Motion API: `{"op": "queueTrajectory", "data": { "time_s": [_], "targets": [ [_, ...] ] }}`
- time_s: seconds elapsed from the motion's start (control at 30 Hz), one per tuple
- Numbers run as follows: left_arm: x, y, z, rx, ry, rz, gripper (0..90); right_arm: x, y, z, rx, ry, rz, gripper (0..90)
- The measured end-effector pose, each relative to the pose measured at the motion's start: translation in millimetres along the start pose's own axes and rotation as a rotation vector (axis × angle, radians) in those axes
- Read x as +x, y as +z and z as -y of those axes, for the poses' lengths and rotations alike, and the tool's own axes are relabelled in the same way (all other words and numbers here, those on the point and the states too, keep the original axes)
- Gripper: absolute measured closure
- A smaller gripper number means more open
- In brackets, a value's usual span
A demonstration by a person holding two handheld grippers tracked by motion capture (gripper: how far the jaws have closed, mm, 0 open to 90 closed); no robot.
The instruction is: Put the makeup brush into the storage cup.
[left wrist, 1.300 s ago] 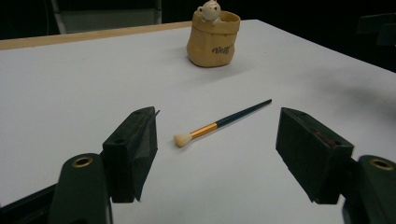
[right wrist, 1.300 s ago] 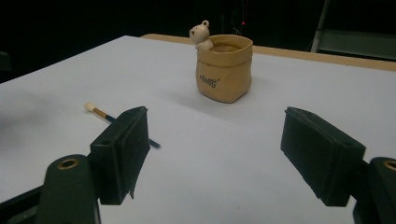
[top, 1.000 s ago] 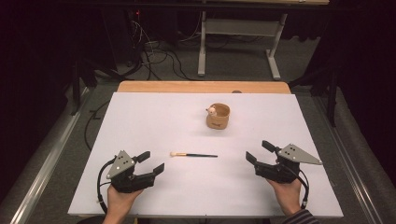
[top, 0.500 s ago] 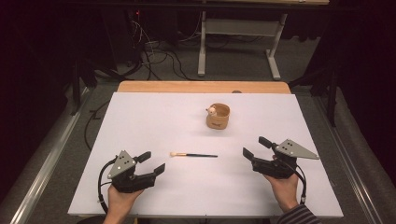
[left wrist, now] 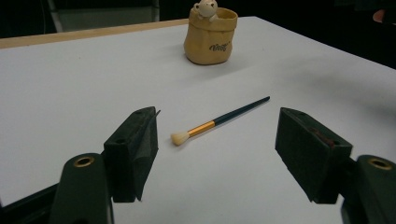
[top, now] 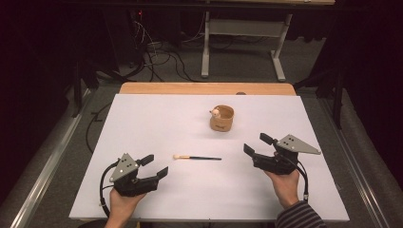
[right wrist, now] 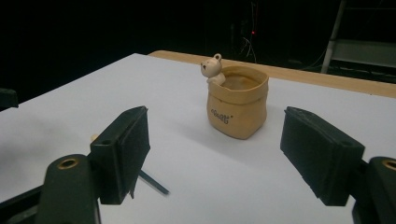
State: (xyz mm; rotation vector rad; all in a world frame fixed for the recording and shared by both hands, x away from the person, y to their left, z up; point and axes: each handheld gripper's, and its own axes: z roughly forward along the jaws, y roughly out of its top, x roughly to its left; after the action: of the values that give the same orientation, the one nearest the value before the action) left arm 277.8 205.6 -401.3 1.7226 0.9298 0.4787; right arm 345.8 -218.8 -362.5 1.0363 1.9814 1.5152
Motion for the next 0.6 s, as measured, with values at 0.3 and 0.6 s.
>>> {"op": "queueTrajectory", "data": {
  "time_s": [0.3, 0.6],
  "targets": [
    [-0.6, 0.3, 0.1, 0.002, 0.002, 0.003, 30.6, 5.1, 10.5, -10.3, 0.004, -0.032, 0.005, 24.9],
    [-0.9, 0.3, 0.2, 0.003, 0.003, 0.003, 30.6, 6.3, 20.5, -16.1, 0.009, -0.034, 0.0, 24.3]
  ]
}}
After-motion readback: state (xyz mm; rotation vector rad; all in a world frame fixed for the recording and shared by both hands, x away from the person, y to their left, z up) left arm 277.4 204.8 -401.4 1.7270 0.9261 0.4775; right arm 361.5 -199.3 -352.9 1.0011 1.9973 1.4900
